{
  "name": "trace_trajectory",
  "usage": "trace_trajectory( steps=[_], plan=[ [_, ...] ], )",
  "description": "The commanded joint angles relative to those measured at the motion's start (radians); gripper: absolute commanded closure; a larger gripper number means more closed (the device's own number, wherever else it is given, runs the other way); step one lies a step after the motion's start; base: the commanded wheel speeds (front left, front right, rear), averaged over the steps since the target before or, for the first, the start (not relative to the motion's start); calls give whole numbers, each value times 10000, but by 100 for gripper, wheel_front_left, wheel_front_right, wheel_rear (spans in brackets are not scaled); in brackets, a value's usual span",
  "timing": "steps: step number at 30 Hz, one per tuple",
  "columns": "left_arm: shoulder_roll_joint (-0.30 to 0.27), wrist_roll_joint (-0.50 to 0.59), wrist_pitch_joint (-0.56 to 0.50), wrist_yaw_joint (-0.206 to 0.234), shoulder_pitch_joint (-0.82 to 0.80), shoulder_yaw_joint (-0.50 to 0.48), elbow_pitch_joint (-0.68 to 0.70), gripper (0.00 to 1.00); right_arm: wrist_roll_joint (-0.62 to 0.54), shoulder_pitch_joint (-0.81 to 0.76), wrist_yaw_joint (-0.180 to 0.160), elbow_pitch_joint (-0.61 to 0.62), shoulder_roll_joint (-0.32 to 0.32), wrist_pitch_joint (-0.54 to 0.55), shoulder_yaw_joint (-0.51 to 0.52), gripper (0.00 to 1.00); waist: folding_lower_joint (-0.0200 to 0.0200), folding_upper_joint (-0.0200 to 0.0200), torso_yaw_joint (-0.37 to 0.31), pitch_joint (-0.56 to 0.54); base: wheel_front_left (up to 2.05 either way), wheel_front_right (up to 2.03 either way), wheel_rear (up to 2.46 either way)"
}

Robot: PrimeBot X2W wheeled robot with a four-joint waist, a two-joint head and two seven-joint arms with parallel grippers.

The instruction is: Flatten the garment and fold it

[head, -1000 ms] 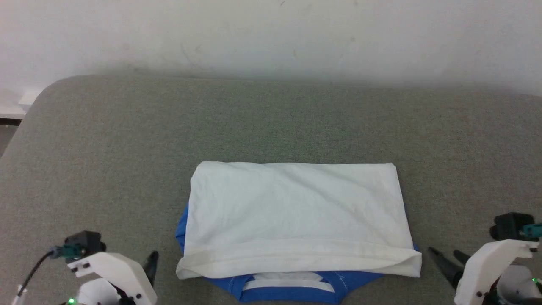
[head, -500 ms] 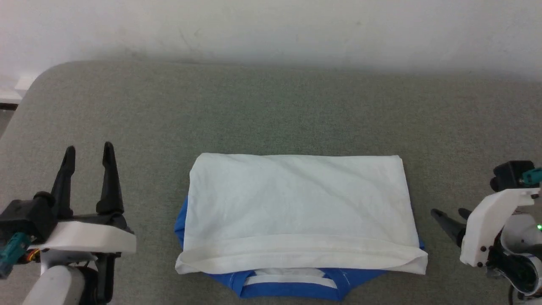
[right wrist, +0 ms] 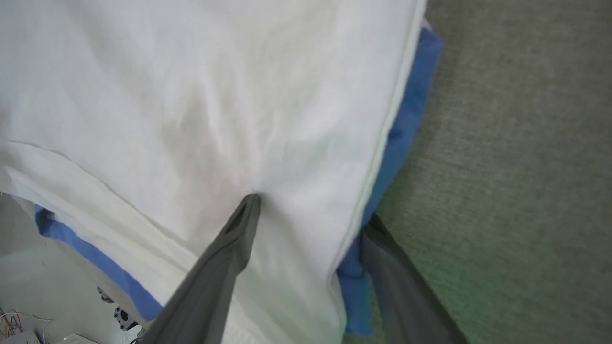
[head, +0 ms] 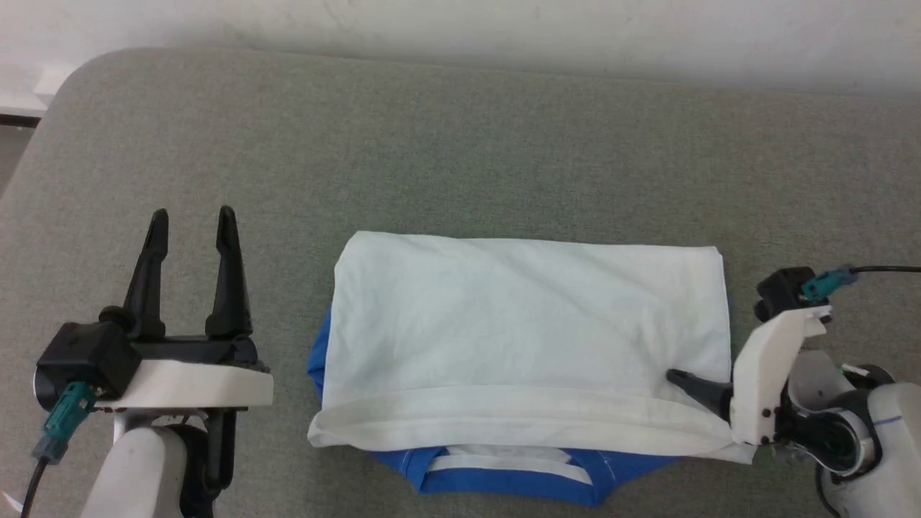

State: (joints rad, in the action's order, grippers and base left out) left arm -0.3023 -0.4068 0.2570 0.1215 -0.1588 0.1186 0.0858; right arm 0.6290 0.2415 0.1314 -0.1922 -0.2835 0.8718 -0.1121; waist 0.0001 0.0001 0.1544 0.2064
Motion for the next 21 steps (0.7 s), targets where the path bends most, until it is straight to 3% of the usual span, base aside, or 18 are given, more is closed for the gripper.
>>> trace_trajectory(
  steps=[1,7,9,10,14,21],
  plan=[
    [144,122,45,-161,48,-152,-94,0,118,36,-7,-252,139,-53,-333,0,-1,-1,50,83,0,0,0],
    [670,452,46,-747,60,-655,-410,0,332,314,-7,-689,-11,-345,-1002,0,-1,-1,41,91,0,0,0],
    [780,561,46,-905,44,-773,-524,0,337,354,-7,-847,-153,-362,-1052,71,-1,-1,26,62,0,0,0],
    [837,609,46,-973,36,-833,-567,0,331,369,-7,-898,-226,-409,-1050,100,-1,-1,14,46,0,0,0],
    [1050,780,46,-1212,63,-1073,-683,0,372,316,-7,-1111,-470,-610,-762,100,-1,-1,-55,-88,0,0,0],
    [1286,1070,47,-1473,208,-1365,-942,0,-289,-76,-7,-1616,-1197,-857,596,100,-1,-1,-182,-327,0,0,0]
  ],
)
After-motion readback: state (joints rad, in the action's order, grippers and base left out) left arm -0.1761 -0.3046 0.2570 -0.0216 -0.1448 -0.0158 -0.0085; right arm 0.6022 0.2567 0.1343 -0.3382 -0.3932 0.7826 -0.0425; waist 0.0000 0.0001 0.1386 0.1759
